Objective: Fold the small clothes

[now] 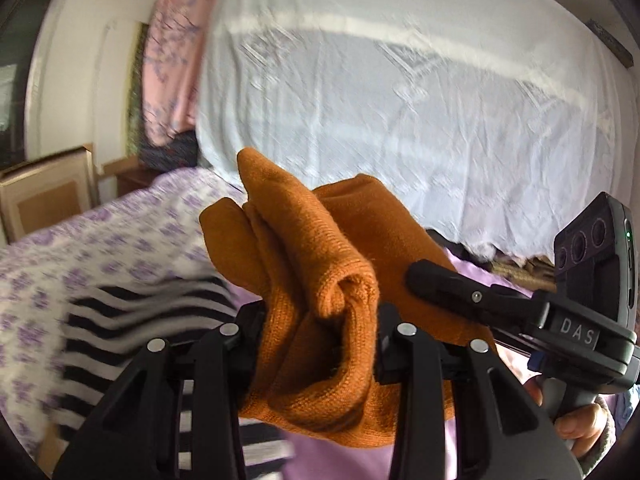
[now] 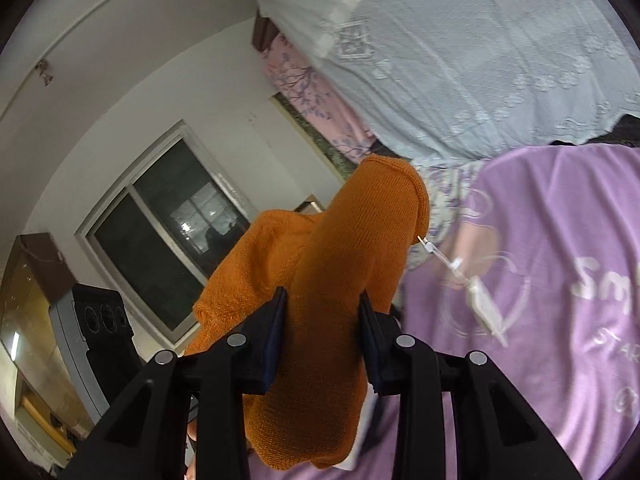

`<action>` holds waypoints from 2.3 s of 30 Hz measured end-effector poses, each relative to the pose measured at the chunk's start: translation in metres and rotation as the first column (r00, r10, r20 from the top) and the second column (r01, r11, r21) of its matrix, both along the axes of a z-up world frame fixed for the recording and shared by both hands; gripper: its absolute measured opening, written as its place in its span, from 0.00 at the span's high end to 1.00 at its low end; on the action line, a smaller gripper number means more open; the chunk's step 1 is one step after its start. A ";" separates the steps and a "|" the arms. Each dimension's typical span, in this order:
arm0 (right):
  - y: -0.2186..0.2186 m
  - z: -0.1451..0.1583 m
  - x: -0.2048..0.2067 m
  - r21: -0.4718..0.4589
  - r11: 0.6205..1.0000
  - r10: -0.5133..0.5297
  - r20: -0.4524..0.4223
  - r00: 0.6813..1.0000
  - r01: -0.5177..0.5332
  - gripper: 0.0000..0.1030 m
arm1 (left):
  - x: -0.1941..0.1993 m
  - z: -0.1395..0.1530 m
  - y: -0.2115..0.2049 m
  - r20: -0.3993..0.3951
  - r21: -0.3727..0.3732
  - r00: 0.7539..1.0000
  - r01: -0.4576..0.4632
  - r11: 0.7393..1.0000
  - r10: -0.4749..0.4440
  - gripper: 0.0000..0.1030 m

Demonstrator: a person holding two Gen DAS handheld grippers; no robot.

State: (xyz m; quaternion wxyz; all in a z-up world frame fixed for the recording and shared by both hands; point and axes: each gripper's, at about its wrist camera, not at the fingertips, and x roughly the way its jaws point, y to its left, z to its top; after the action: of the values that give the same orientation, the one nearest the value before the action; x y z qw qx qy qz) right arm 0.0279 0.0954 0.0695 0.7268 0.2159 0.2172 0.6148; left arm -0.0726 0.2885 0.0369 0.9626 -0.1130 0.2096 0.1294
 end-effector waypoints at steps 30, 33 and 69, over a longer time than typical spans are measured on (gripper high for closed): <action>0.073 -0.026 -0.091 -0.173 0.979 -0.070 0.209 0.975 0.107 0.25 | -0.077 -0.054 0.064 -0.079 0.082 0.919 -0.380 0.921 0.386 0.24; 0.055 -0.028 -0.104 -0.178 0.967 -0.130 0.264 0.956 0.180 0.14 | -0.087 -0.045 0.045 -0.075 0.128 0.904 -0.409 0.904 0.420 0.18; -0.004 -0.014 -0.162 -0.298 0.906 -0.144 0.451 0.881 0.301 0.03 | -0.137 -0.008 -0.015 -0.112 0.208 0.796 -0.567 0.797 0.595 0.04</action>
State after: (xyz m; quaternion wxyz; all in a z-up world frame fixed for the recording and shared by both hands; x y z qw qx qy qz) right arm -0.1340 0.0919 0.0554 0.8499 -0.0336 0.1381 0.5074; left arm -0.2100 0.2735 0.0291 0.8600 -0.0809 0.2354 0.4455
